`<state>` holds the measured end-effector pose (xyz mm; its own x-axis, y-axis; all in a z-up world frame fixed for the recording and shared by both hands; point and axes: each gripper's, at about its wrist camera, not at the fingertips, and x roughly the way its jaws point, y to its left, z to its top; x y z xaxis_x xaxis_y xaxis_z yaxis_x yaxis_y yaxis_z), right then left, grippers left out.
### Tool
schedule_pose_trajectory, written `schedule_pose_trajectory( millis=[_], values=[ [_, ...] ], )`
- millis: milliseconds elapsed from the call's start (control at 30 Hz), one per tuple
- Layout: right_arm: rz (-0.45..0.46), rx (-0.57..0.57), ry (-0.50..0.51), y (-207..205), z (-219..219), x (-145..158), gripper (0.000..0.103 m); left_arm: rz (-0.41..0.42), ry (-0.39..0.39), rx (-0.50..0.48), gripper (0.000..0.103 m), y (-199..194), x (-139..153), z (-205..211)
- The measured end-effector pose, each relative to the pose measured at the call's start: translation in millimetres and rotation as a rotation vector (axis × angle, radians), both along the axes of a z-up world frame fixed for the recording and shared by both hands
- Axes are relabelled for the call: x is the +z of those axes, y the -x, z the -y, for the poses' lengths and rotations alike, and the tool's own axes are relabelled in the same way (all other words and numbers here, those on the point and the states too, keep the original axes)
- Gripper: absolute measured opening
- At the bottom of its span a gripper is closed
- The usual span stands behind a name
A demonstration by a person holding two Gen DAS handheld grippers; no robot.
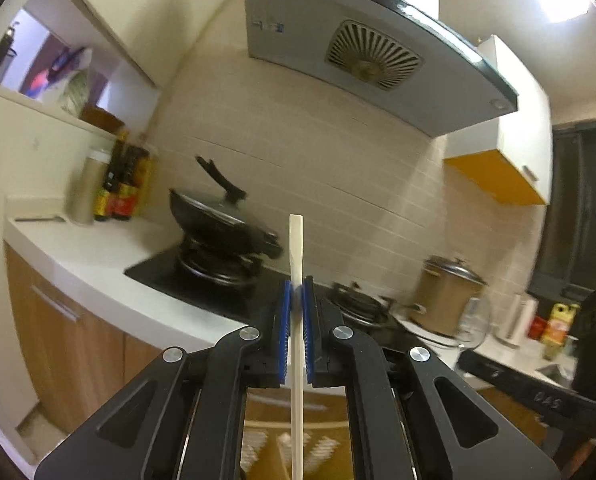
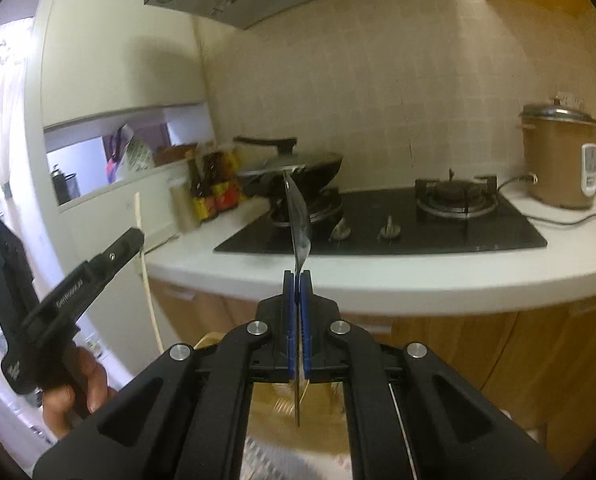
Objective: Organize utensils
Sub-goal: 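Lower the clear spoon into the caddy and open the right tool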
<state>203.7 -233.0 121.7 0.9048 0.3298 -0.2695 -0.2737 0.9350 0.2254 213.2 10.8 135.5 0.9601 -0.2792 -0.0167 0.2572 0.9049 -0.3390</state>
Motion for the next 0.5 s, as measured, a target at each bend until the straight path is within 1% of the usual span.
schedule_pose_trajectory(
  millis=[100,167,267,367,500],
  values=[
    [0.010,-0.018,0.017,-14,0,-10,0.001,-0.004,0.005,0.049,0.004,-15,-12,-2],
    [-0.002,-0.016,0.018,-25,-1,-19,0.001,-0.009,0.011,0.064,0.004,-21,-20,-3],
    [-0.026,-0.017,0.011,-36,1,-34,0.001,-0.030,-0.003,0.091,0.004,-32,-33,-3],
    [-0.049,-0.018,0.003,-41,3,-46,0.001,-0.059,0.023,0.084,0.004,-40,-41,-9],
    [-0.043,-0.011,0.012,-38,1,-49,0.001,-0.068,0.072,0.024,0.004,-43,-37,-21]
  ],
)
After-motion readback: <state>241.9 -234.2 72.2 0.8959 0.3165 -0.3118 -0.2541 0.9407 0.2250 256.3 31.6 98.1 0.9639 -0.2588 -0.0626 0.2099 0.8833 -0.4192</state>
